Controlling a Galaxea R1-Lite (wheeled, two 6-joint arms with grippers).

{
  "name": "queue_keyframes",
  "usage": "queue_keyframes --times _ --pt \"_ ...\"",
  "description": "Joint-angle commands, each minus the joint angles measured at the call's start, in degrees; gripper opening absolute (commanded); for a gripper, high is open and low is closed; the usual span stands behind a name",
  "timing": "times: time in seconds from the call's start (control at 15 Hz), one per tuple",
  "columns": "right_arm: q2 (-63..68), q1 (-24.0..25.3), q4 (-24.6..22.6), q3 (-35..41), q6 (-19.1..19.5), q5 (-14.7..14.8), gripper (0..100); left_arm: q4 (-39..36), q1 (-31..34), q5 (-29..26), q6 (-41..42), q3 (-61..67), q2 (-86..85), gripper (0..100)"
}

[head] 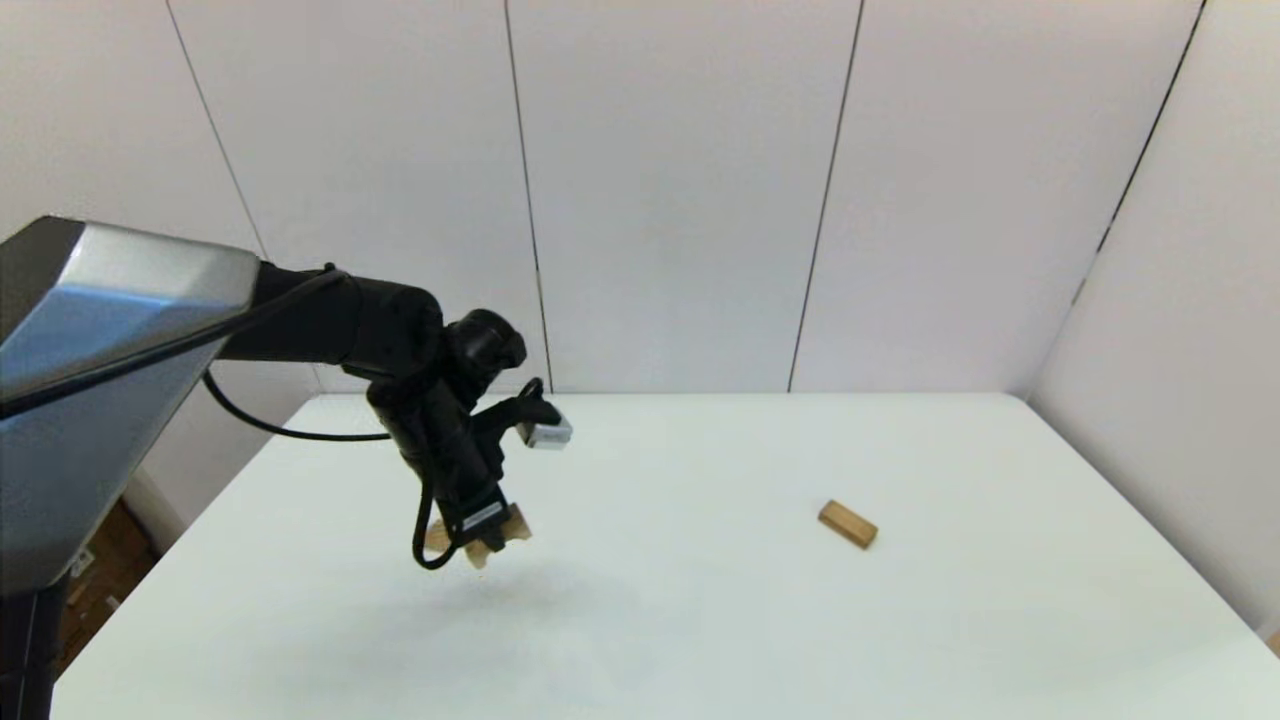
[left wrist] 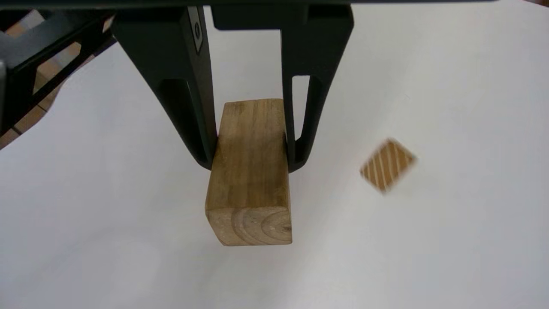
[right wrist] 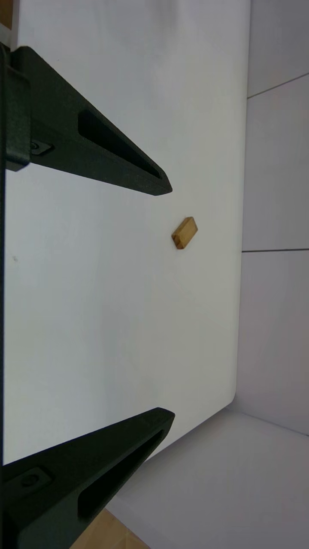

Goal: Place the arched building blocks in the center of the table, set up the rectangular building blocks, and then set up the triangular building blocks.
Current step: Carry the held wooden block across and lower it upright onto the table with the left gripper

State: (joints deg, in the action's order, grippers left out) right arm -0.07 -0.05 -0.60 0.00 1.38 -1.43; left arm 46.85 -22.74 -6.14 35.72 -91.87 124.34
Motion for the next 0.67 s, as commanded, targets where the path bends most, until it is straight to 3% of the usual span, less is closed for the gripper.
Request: queue_keyframes --times 0.07,0.4,0.67 --pt "0.0 0.0 0.0 0.0 0.0 0.0 100 0.4 -8.3 -0.8 0.3 -7.1 1.9 0" --pt "0.0 0.0 0.0 0.0 0.0 0.0 100 1.2 -13.7 -0.7 2.1 -14.6 7.1 0" --pt "0.0 0.0 0.0 0.0 0.0 0.0 100 9.4 -17.3 -0.4 5.9 -21.3 11.4 0"
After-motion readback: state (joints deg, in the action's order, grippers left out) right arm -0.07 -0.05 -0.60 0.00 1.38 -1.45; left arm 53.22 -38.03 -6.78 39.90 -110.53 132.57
